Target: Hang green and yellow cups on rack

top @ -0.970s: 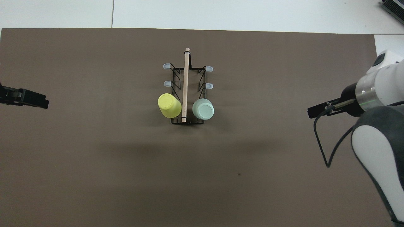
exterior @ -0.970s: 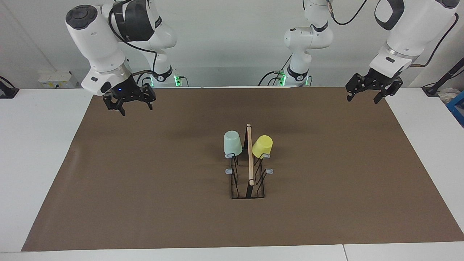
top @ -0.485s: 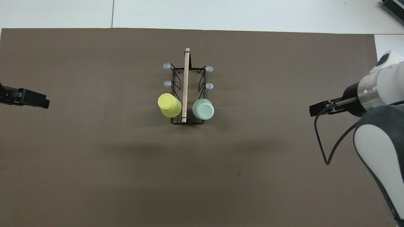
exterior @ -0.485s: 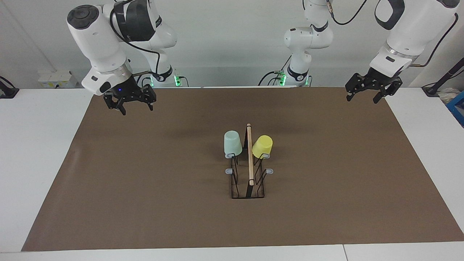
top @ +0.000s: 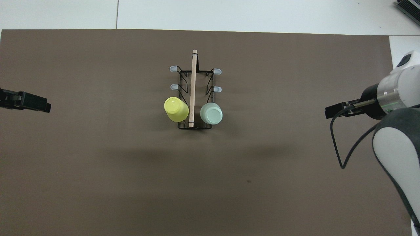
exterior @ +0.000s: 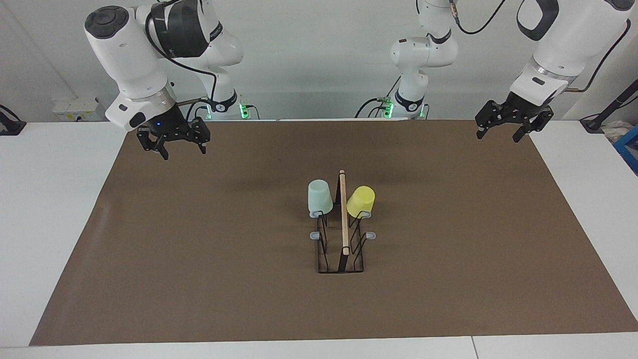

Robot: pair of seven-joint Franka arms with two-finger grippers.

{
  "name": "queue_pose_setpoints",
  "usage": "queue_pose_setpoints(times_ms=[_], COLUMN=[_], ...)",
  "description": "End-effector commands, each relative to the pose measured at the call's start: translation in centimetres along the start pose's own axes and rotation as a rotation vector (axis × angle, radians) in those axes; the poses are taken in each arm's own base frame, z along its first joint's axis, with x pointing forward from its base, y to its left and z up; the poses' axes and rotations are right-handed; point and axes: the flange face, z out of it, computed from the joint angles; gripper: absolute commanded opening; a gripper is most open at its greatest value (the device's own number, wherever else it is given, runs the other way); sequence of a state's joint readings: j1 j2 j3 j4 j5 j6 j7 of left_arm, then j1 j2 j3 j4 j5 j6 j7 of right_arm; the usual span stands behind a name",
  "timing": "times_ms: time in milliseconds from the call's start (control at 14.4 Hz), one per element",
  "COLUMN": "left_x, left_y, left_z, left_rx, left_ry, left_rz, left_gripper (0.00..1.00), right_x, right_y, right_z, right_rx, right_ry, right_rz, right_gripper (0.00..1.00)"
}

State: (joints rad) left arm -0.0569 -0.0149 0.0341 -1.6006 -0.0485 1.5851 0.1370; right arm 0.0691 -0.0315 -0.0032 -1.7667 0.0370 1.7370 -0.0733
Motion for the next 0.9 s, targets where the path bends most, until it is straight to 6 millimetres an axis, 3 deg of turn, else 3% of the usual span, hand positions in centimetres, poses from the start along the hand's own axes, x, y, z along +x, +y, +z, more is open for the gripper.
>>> queue_pose_setpoints(times_ms=[0,416,832], left_x=[-0.4,-0.4,-0.4], left_y=[-0.2,-0.3,-0.3], left_z=[-0.5,-0.3,-0.3], left_rx=[-0.016,-0.016,-0.016], left_ry=[0.013,0.016,0.013], left_rz=[0.003,0.003,0.004], left_gripper=[1.0,1.0,1.0], right_x=[-0.3,-0.4,-0.3], right_y=[-0.1,1.3,0.1], right_z=[0.1,0.4,0.5], right_rx=[-0.014,-0.01,-0.009], right_ry=[0.013,0.007,0.005], right_rz=[0.01,0.031,0.016], right_gripper=[1.0,1.0,1.0])
